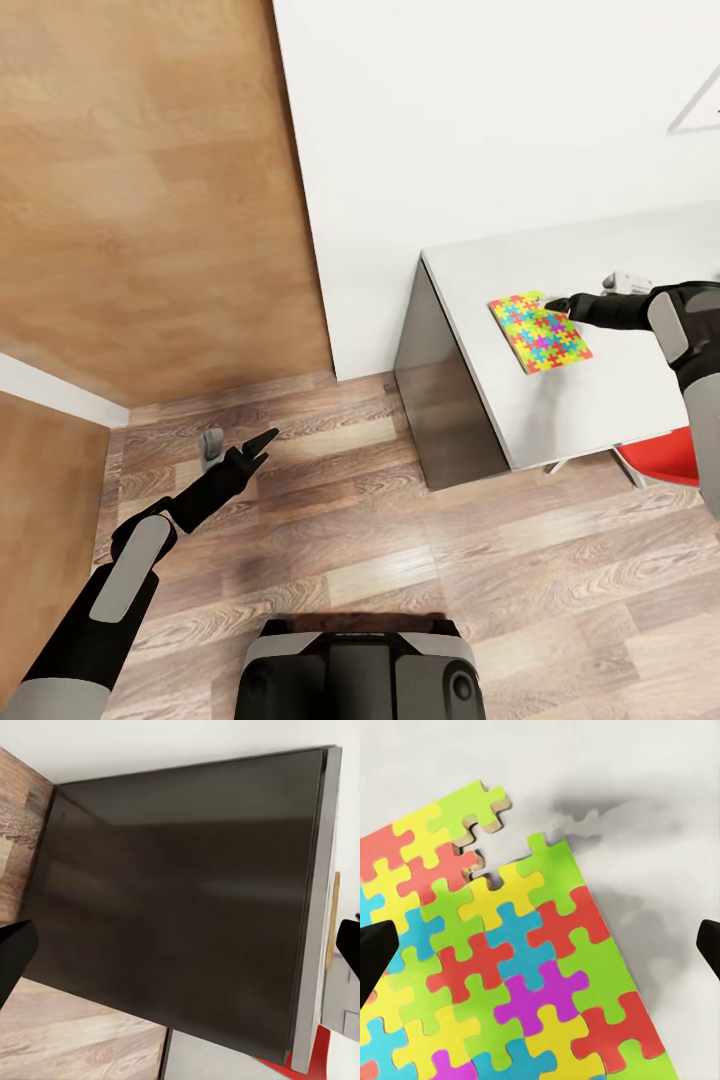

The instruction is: Put all the toys in the child's room - the three board games (two on the bed and one on the table), the two jigsaw puzzles on the table, and the tennis ball on the table - inside the toy box on the table in the child's room.

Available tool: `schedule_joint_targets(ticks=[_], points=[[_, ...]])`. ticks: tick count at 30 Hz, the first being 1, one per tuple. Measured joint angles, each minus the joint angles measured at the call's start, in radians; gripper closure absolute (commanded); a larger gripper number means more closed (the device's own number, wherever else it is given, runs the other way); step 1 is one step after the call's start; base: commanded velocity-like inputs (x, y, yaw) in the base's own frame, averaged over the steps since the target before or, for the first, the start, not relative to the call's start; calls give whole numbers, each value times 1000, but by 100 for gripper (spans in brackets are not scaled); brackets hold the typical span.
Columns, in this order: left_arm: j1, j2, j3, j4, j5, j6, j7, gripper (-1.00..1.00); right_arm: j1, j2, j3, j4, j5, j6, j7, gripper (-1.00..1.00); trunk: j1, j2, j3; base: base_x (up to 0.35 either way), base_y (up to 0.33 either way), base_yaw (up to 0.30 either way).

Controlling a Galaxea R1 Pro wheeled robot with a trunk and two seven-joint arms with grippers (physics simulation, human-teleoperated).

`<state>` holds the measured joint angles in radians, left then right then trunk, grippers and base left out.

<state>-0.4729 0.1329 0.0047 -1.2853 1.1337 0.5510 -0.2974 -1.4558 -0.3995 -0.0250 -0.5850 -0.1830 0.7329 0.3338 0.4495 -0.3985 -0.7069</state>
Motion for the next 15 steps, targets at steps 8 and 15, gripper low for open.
schedule_joint_targets(ticks=[8,15], points=[[0,-2,0,0,0,1,-1,-100,-3,4,0,1,-3,0,-5,-100,0,0,0,0,0,0],[0,-4,-1,-1,0,1,-1,-100,-3,9,1,0,-3,0,-7,-100,0,0,0,0,0,0]])
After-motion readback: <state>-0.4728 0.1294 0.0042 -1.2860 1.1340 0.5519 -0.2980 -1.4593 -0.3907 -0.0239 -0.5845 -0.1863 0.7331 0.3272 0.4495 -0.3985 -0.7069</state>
